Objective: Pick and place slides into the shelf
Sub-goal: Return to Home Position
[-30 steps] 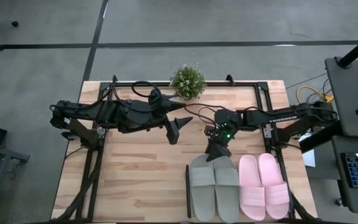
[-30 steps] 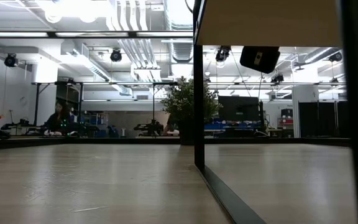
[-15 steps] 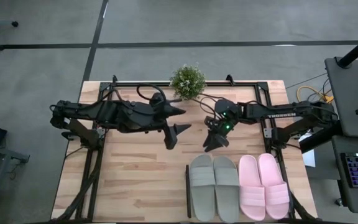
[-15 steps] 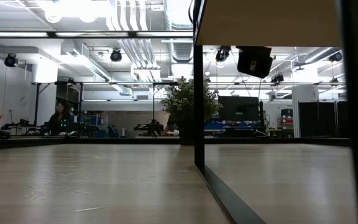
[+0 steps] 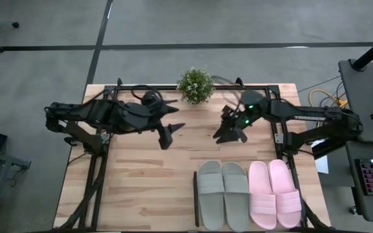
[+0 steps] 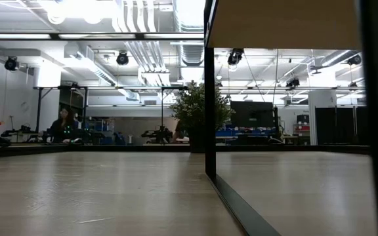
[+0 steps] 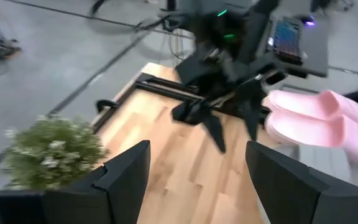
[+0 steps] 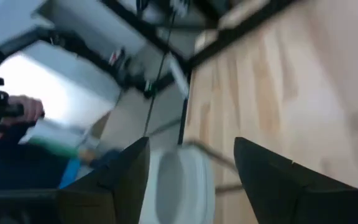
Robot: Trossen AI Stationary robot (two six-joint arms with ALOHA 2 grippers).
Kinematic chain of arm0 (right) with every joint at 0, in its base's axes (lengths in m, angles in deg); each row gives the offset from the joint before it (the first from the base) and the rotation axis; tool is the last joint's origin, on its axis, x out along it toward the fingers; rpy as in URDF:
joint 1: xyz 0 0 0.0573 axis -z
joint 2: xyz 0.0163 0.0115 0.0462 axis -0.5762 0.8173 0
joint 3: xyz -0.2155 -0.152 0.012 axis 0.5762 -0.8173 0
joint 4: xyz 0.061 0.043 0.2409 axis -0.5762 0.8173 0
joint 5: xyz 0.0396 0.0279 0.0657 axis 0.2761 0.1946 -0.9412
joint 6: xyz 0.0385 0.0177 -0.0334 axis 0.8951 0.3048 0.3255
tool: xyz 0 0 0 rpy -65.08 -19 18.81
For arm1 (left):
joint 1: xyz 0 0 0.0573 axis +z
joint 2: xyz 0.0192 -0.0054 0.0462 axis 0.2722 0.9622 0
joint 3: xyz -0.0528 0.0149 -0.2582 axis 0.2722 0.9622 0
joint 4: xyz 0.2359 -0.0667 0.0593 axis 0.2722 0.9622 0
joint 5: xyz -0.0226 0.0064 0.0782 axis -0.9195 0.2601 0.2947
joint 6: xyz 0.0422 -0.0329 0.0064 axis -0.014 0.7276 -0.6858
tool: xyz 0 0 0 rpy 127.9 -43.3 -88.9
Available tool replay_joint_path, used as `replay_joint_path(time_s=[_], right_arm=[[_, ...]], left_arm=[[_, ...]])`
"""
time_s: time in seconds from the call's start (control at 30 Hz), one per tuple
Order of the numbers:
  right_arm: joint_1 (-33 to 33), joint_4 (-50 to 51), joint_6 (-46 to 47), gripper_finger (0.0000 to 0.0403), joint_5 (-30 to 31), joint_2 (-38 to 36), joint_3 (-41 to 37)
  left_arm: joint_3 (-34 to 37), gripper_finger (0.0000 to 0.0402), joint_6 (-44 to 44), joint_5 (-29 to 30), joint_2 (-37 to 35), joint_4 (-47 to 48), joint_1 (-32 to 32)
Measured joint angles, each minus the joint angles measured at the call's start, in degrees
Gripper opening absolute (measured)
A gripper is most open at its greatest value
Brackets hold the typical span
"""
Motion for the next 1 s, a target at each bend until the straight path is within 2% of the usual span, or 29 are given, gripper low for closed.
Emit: replay_joint_path(time_s=[0.23,0.5,0.73,1.0], right_arm=[[-0.24,-0.17,0.01,0.0186,11.49,-9.13,2.5],[-5.36,0.15,-0.86,0.0127,22.41,-15.82,2.38],[-10.26,0.4,-2.84,0.008,30.19,-17.45,2.38],[-16.72,-2.25,-5.55,0.0019,40.83,-18.38,2.3]], left_arm=[[9.05,0.0249,0.45,3.22,-8.23,-5.24,0.37],[30.41,0.0249,1.04,2.92,-19.78,-27.63,0.39],[47.9,0.0249,2.06,-0.31,-29.05,-50.3,0.39],[56.24,0.0249,2.11,-6.2,-34.28,-57.89,0.38]])
